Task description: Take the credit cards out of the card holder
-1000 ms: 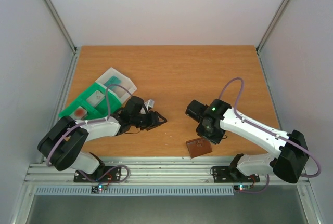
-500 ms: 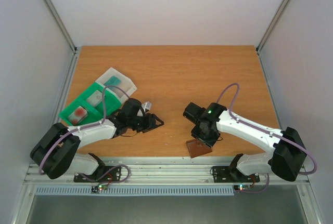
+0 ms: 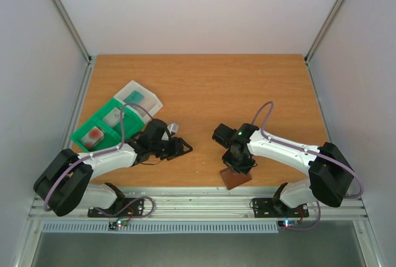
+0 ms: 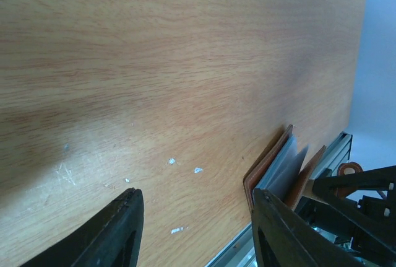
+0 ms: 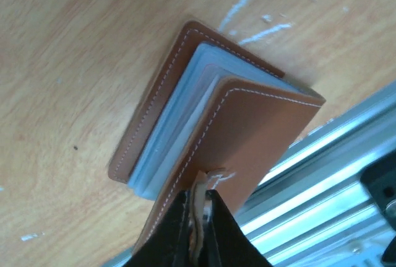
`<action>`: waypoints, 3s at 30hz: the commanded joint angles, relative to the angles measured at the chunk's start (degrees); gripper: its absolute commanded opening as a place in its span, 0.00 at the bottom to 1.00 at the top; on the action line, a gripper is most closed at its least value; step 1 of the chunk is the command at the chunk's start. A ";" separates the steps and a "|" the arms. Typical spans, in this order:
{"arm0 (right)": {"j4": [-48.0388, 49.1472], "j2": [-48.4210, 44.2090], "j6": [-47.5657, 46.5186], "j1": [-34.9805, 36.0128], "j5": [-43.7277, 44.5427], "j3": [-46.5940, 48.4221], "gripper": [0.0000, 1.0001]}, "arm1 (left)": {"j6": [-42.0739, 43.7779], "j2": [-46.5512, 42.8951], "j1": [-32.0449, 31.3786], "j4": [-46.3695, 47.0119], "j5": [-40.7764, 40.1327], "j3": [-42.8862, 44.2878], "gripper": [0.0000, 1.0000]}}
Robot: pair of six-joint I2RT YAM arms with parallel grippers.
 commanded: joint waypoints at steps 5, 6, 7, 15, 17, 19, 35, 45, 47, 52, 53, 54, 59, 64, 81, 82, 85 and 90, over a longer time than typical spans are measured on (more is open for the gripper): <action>15.79 1.52 -22.97 0.45 0.71 0.52 0.01 | -0.30 0.45 -0.21 1.04 1.74 0.43 0.49; 19.15 1.87 -27.38 0.45 -0.75 0.71 0.01 | -0.28 -0.02 -0.05 0.75 1.72 0.54 0.49; 21.89 2.23 -31.32 0.45 -2.47 0.84 0.01 | -0.32 -0.34 0.15 0.73 1.90 0.54 0.49; 42.63 -1.49 -43.38 0.45 -16.90 -1.69 0.01 | 2.81 -7.48 1.74 -11.88 -3.99 1.91 0.52; 42.78 -1.65 -45.70 0.45 -17.05 -1.16 0.01 | 4.09 -9.68 1.77 -15.36 -6.83 2.24 0.53; 42.71 -1.24 -46.25 0.14 -16.70 -1.52 0.02 | 5.17 -10.63 1.77 -17.24 -8.50 2.45 0.54; 51.68 -1.93 -47.70 -7.21 -19.55 -16.34 0.05 | 3.34 -6.89 1.77 -11.73 -5.88 -0.02 0.52; 48.73 -4.51 -48.70 -7.40 -14.25 -20.03 0.04 | 3.17 -3.31 1.78 -5.71 -2.65 -0.81 0.52; 48.63 -4.37 -48.75 -7.40 -14.13 -20.21 0.04 | 3.08 -1.74 1.77 -2.72 -1.31 -1.12 0.52; 46.07 -4.44 -48.81 -7.37 -10.86 -20.36 0.04 | 2.89 0.40 1.77 -2.57 -2.08 -0.98 0.52; 45.93 -4.74 -48.98 -7.37 -10.47 -20.53 0.04 | 3.01 -0.04 1.77 -3.05 -2.52 -0.96 0.52; 45.75 -5.05 -48.99 -7.37 -10.10 -20.77 0.04 | 3.18 -0.43 1.77 -3.66 -2.85 -0.90 0.52; 45.56 -5.12 -49.08 -7.38 -9.28 -21.28 0.04 | 4.02 -0.88 1.77 -4.65 -3.53 -0.87 0.51; 46.22 -4.68 -48.77 -7.43 -9.47 -21.51 0.04 | 2.88 1.79 1.77 -0.24 -1.09 -1.67 0.51; 41.79 -7.41 -48.58 -7.37 -10.17 -20.24 0.12 | -1.89 4.76 0.78 9.36 4.09 -2.60 0.02; 40.70 -8.34 -48.57 -7.44 -10.28 -19.78 0.14 | -2.02 4.43 0.66 9.38 4.09 -2.55 0.01; 37.23 -9.92 -49.04 -7.37 -12.54 -17.11 0.24 | -2.74 3.91 0.08 9.58 3.91 -2.46 0.00; 32.01 -13.05 -47.45 -6.75 -14.98 -12.20 0.40 | -3.48 3.77 -0.74 9.27 2.68 -2.81 0.00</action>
